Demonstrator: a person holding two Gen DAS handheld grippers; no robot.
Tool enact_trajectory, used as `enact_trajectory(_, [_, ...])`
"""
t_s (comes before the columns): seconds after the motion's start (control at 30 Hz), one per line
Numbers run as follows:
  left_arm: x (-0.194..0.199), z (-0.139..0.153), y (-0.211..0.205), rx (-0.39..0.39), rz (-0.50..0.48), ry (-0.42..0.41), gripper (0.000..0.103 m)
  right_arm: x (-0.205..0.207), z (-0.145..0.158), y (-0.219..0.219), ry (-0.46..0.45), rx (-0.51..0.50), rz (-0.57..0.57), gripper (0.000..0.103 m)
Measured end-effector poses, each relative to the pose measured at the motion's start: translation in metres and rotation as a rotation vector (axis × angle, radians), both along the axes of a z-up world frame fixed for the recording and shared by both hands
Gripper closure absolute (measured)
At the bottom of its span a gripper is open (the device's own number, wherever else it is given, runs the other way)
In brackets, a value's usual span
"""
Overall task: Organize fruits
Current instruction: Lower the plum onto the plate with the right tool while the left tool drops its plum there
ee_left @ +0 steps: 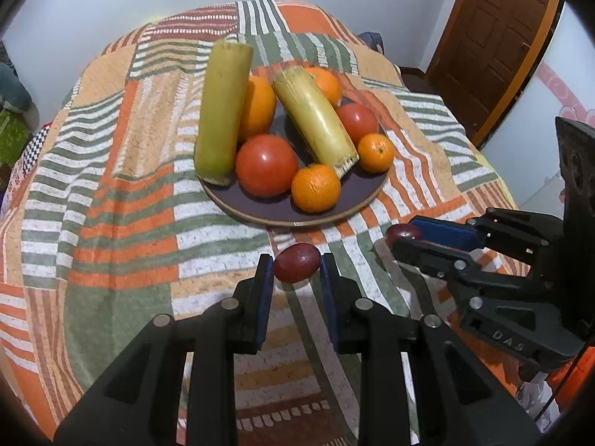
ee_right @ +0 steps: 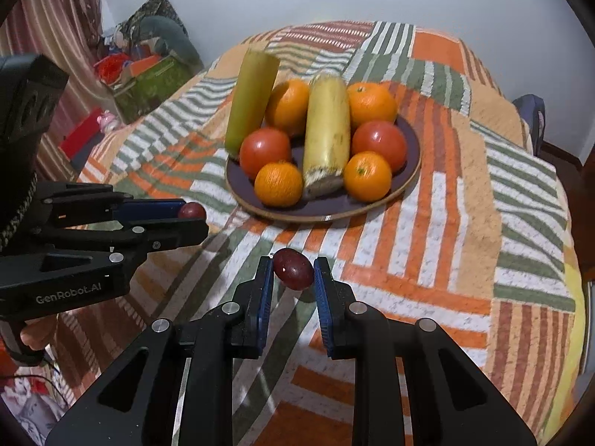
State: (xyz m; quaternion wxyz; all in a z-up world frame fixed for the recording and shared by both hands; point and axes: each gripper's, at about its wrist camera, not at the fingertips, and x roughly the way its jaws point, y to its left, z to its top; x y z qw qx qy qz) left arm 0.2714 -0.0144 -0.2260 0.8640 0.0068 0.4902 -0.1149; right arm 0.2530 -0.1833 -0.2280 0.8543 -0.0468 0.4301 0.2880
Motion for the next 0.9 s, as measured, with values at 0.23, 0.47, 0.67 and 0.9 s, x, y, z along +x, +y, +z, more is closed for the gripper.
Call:
enact_trajectory(0.23, [0.015,0.008,0.005,-0.008,0.019,-0.028,0.078,0.016,0.009,0.005,-0.04,0.005,-0.015,0.083])
enact_trajectory(0.47, [0.029,0.003,0.005,-0.005,0.023,-0.036,0.078,0.031,0.008,0.013,-0.06,-0.007,-0.018,0.083])
enact_trajectory(0.67, [0.036,-0.004,0.006,0.0,0.026,-0.034,0.078,0.037,0.0,0.015,-0.047,-0.012,-0.022,0.083])
enact_trajectory(0.9, [0.042,-0.012,0.007,-0.007,0.028,-0.019,0.078,0.04,-0.007,0.016,-0.038,-0.012,-0.022,0.083])
